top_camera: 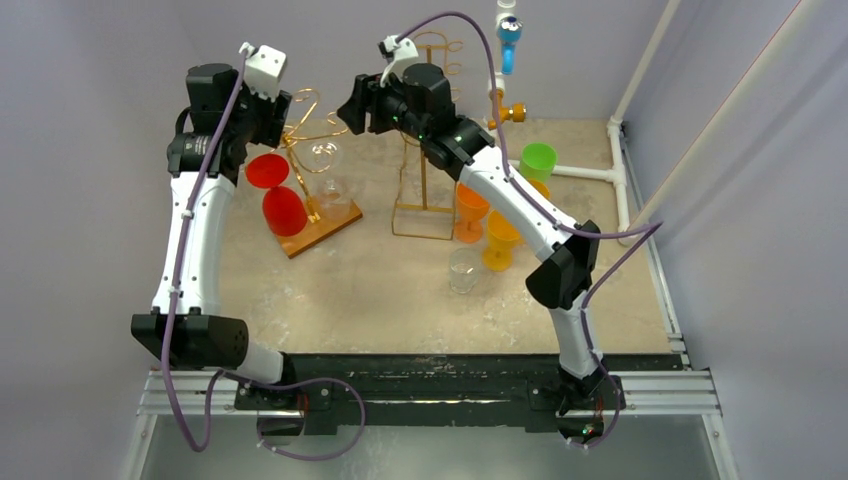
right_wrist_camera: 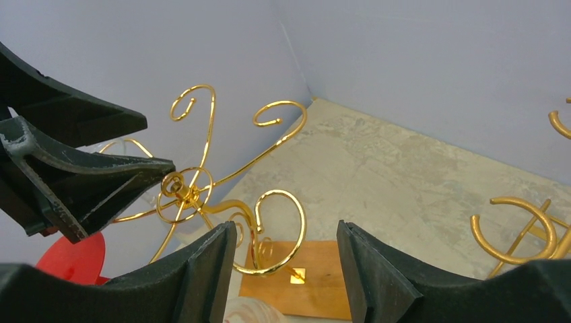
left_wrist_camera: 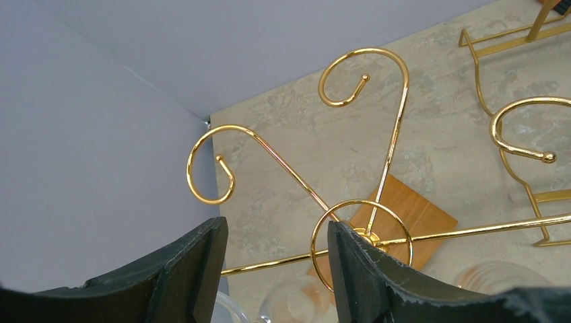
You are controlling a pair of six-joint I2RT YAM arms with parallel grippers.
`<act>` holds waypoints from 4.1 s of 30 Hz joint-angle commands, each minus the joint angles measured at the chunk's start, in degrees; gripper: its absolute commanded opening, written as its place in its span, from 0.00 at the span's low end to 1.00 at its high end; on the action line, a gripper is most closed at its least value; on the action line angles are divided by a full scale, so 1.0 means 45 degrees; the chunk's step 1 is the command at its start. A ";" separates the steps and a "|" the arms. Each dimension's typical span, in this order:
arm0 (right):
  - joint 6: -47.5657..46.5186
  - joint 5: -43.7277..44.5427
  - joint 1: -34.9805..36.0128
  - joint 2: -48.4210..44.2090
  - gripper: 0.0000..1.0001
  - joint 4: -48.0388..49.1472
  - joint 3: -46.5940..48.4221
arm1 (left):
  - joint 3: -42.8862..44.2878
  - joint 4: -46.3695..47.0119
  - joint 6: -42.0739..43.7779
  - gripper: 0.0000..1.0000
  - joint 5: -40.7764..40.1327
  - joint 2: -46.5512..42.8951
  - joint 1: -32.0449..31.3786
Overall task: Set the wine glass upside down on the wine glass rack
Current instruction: Adjust the wine rack at the center of the board.
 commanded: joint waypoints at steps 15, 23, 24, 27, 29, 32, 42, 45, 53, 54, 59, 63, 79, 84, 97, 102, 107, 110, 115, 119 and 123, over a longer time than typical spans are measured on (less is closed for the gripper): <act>0.0501 -0.1109 -0.0191 0.1285 0.59 0.1268 0.1251 | 0.1453 -0.1061 -0.1355 0.62 0.0184 0.0373 0.0002; 0.0327 -0.0860 -0.0182 0.0560 0.59 0.1496 0.0448 | 0.1713 -0.0909 -0.1382 0.65 0.0233 0.0424 0.0002; 0.0310 -0.0824 -0.0180 0.0476 0.59 0.1504 0.0387 | 0.1718 -0.0900 -0.1373 0.65 0.0249 0.0415 0.0002; 0.0231 -0.0662 -0.0176 0.0277 0.61 0.1517 0.0282 | 0.1663 -0.1069 -0.1351 0.65 0.0389 0.0361 0.0002; 0.0207 -0.0622 -0.0172 0.0143 0.63 0.1609 0.0206 | 0.1553 -0.1240 -0.1369 0.65 0.0513 0.0310 0.0002; 0.0212 -0.0600 -0.0111 0.0046 0.63 0.1664 0.0175 | 0.1193 -0.1243 -0.1372 0.62 0.0564 0.0121 0.0002; -0.0076 -0.0059 0.0367 -0.0079 0.61 0.1432 0.0317 | 0.0004 -0.1194 -0.1450 0.45 0.0808 -0.0286 0.0002; -0.0274 0.0439 0.0648 -0.0161 0.60 0.1262 0.0302 | -0.0205 -0.0966 -0.1397 0.40 0.0671 -0.0274 0.0002; 0.0115 0.0782 0.0707 0.0148 0.58 0.0815 0.0813 | -0.0269 -0.0496 -0.1352 0.35 0.0532 0.0016 0.0002; 0.0166 0.0819 0.0705 0.0219 0.58 0.0721 0.0955 | -0.0329 -0.0470 -0.1352 0.33 0.0543 0.0032 0.0002; 0.0151 0.1009 0.0707 0.0192 0.57 0.0723 0.0820 | -0.0676 -0.0195 -0.1210 0.25 0.0340 -0.0015 0.0002; 0.0112 0.1200 0.0695 0.0157 0.57 0.0753 0.0730 | -0.0831 -0.0083 -0.1048 0.19 0.0245 -0.0025 0.0002; 0.0578 0.0990 0.0592 0.0603 0.56 0.0399 0.0943 | -0.1229 -0.0081 -0.0519 0.12 0.0081 -0.0621 0.0002; 0.0656 0.0981 0.0607 0.0355 0.55 0.0493 0.0565 | -0.1364 -0.0089 -0.0308 0.11 -0.0002 -0.0819 0.0002; 0.1021 0.0815 0.0948 -0.1062 0.46 0.1541 -0.1987 | -0.1734 0.0123 -0.0005 0.10 -0.0383 -0.1099 0.0002; 0.1143 0.0786 0.1066 -0.1554 0.41 0.2086 -0.3030 | -0.1775 0.0297 0.0020 0.09 -0.0354 -0.1095 0.0002; 0.1221 0.0727 0.1285 -0.1836 0.35 0.2327 -0.3397 | -0.1674 0.0484 -0.0023 0.09 -0.0286 -0.0802 0.0002; 0.1203 0.0737 0.1497 -0.1982 0.31 0.2398 -0.3653 | -0.1568 0.0625 -0.0024 0.09 -0.0266 -0.0601 0.0002; 0.1204 0.0880 0.1806 -0.2481 0.27 0.2802 -0.4578 | -0.1455 0.0634 -0.0104 0.08 -0.0101 -0.0463 0.0002; 0.1237 0.0922 0.1997 -0.2905 0.22 0.3218 -0.5390 | -0.1526 0.0539 -0.0122 0.08 -0.0100 -0.0549 0.0002; 0.1327 0.0961 0.2205 -0.3266 0.19 0.3494 -0.5979 | -0.1768 0.0443 -0.0122 0.07 0.0351 -0.0915 0.0002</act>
